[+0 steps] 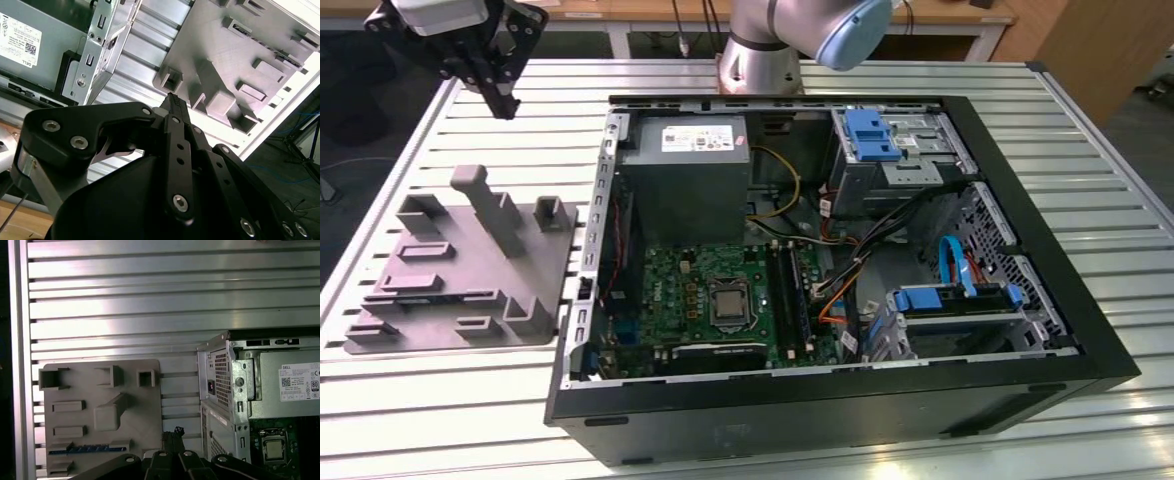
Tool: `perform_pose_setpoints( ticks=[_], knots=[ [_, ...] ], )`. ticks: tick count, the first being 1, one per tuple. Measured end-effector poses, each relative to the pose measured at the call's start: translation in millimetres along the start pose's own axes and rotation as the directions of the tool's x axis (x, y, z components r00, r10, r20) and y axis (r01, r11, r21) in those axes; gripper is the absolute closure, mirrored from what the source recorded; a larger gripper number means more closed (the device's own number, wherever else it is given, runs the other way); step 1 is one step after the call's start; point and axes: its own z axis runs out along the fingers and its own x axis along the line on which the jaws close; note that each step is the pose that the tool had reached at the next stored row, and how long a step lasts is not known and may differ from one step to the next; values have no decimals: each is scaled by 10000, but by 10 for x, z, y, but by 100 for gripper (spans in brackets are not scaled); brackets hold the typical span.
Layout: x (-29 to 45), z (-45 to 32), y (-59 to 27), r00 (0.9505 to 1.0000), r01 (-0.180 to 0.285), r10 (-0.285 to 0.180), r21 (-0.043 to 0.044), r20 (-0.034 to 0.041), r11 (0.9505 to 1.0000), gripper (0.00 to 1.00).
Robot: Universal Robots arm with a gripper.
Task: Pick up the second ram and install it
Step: 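Reach for the second ram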
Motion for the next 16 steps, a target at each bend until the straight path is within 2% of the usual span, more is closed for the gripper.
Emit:
perform_pose_setpoints(
  ticks=[6,16],
  knots=[
    [44,1,-4,10000,1,-1,15,5,10000,90],
    [195,9,-15,10000,1,-1,15,10,10000,90]
  ],
)
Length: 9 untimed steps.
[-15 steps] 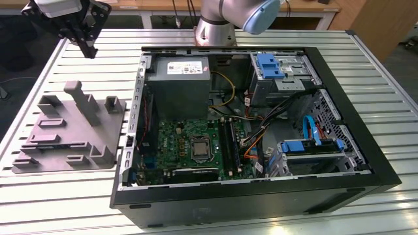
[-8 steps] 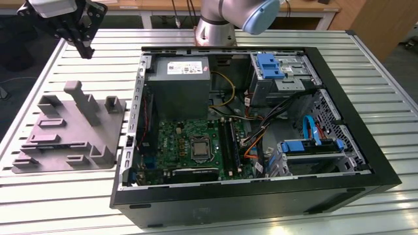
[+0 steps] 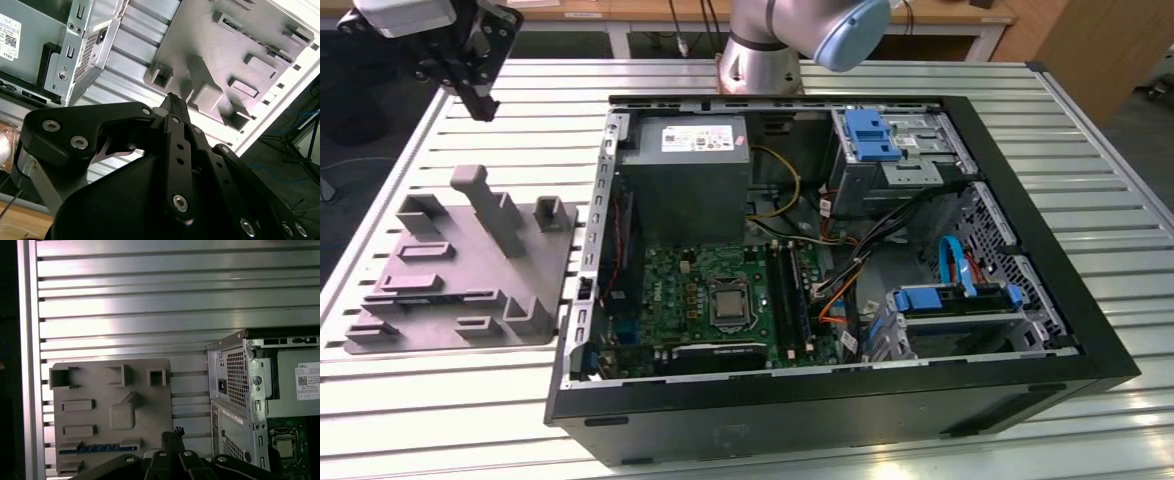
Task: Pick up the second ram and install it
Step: 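Reach for the second ram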
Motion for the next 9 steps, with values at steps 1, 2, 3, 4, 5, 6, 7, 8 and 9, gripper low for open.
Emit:
perform_pose_setpoints(
  ticks=[1,2,3,4,5,6,7,8,9],
  knots=[
    [15,1,-1,10000,0,0,0,1,10000,90],
    [29,1,-2,10000,1,-1,0,2,10000,90],
    [42,1,-3,10000,1,-1,0,1,10000,90],
    [53,2,-4,10000,0,0,0,1,10000,90],
    [67,3,-5,10000,1,-1,0,2,10000,90],
    [79,3,-6,10000,0,0,0,2,10000,90],
    [89,3,-7,10000,0,0,0,1,10000,90],
    [99,4,-8,10000,1,-1,-1,2,10000,90],
    [108,4,-8,10000,1,-1,0,2,10000,90]
  ],
)
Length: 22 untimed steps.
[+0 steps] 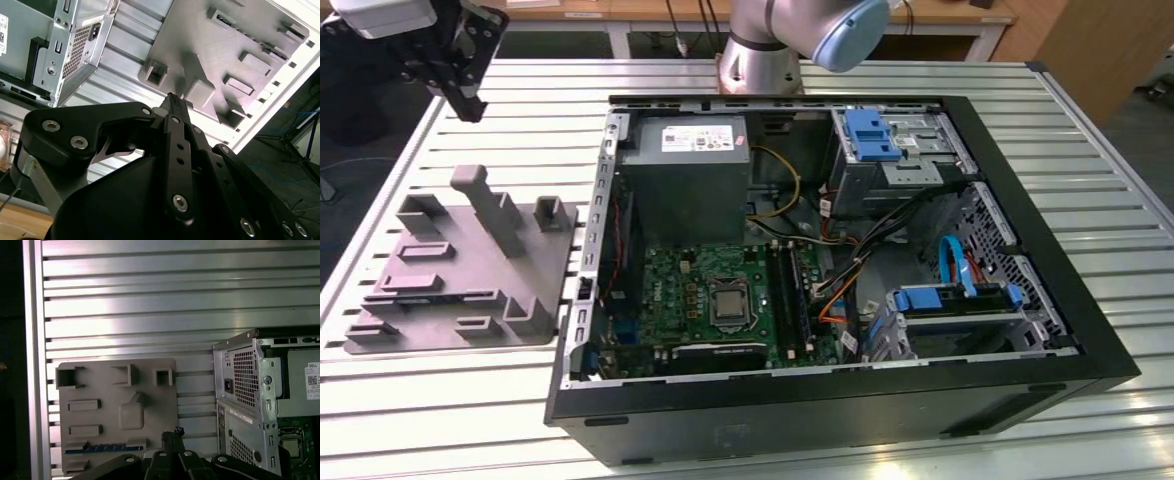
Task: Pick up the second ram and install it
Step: 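Reach for the second ram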
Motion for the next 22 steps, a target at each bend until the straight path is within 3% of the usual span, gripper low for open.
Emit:
perform_pose_setpoints(
  ticks=[17,22],
  knots=[
    [41,1,-3,10000,-1,1,0,0,10000,90],
    [98,6,-8,10000,0,0,0,-1,10000,90]
  ],
)
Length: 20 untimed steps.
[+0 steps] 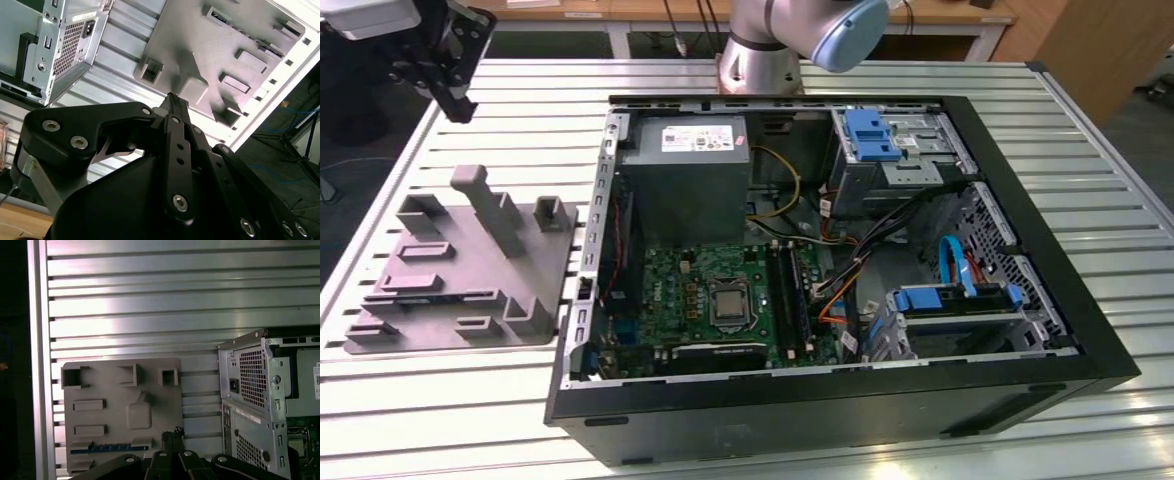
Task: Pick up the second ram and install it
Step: 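Reach for the second ram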
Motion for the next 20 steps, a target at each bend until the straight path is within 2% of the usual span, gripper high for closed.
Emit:
perform_pose_setpoints(
  ticks=[9,20],
  knots=[
    [214,18,-15,10000,0,0,-1,2,10000,90],
    [529,68,-42,10000,0,0,1,0,10000,90]
  ],
)
